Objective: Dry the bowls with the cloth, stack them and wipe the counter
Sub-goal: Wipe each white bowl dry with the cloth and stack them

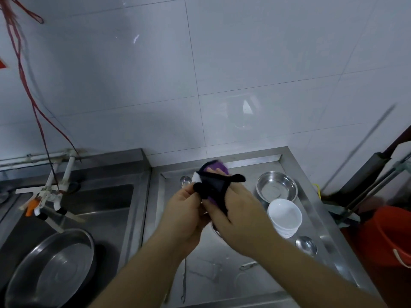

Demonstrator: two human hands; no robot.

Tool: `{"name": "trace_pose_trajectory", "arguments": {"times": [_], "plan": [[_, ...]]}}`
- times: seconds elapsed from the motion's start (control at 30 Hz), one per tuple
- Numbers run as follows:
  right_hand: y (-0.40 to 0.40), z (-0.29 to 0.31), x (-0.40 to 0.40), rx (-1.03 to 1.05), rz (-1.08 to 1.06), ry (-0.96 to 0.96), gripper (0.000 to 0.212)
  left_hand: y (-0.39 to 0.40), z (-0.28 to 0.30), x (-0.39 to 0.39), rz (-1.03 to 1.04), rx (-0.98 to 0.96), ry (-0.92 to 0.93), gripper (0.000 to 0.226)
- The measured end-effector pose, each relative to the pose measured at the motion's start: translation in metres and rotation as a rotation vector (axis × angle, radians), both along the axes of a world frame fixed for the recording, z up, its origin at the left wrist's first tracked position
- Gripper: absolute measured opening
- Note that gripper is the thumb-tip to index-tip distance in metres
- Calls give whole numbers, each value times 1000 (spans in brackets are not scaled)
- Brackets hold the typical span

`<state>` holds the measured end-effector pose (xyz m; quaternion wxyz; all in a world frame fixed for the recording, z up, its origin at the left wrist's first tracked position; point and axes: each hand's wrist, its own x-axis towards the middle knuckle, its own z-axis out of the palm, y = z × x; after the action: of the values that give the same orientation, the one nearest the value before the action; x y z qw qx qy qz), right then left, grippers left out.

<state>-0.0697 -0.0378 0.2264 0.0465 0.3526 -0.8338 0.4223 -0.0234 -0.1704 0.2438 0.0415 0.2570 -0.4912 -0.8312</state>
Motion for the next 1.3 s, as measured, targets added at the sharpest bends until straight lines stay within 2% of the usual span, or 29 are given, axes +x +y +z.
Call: {"name": "trace_pose_trajectory", "arguments": {"times": [0.1, 0.2, 0.3, 0.47, 0.53, 0.6, 0.7, 0.83, 0.97, 1.03, 1.1, 1.2, 1.23, 1.3], "plan": [[9, 10, -22, 172, 153, -55, 38, -3, -10, 10, -107, 11, -35, 26], [8, 20, -38, 183, 158, -154, 37, -2, -14, 16, -174, 36, -4, 24], [9, 21, -50, -19, 47, -307, 45, -2, -13, 16, -194, 88, 42, 32], [-5, 9, -58, -486, -226, -841, 35, -4, -8, 12, -185, 87, 136, 37], [-10, 6, -57, -564, -343, -953, 39, -3, -11, 12, -173, 66, 166, 38], [-11, 2, -56, -555, -402, -1013, 38, -1, -18, 13, -167, 30, 166, 40], [-10, -2, -56, -501, -416, -1117, 28, 0, -27, 13, -198, -179, 179, 33], [-6, -6, -57, -377, -427, -1137, 31, -4, -34, 12, -299, -531, 177, 28], [-1, -16, -49, -444, -457, -1088, 31, -11, -37, 13, -431, -902, 133, 13], [1, -19, -46, -501, -441, -1095, 30, -13, -38, 14, -481, -1121, 118, 20], [3, -19, -44, -552, -393, -1162, 38, -15, -38, 16, -509, -1280, 129, 26], [8, -16, -43, -565, -299, -1240, 61, -19, -39, 15, -585, -1435, 143, 7], [9, -16, -43, -538, -272, -1239, 67, -20, -40, 15, -603, -1472, 142, 7], [11, -19, -40, -482, -247, -1213, 65, -24, -47, 13, -646, -1556, 142, 26]]}}
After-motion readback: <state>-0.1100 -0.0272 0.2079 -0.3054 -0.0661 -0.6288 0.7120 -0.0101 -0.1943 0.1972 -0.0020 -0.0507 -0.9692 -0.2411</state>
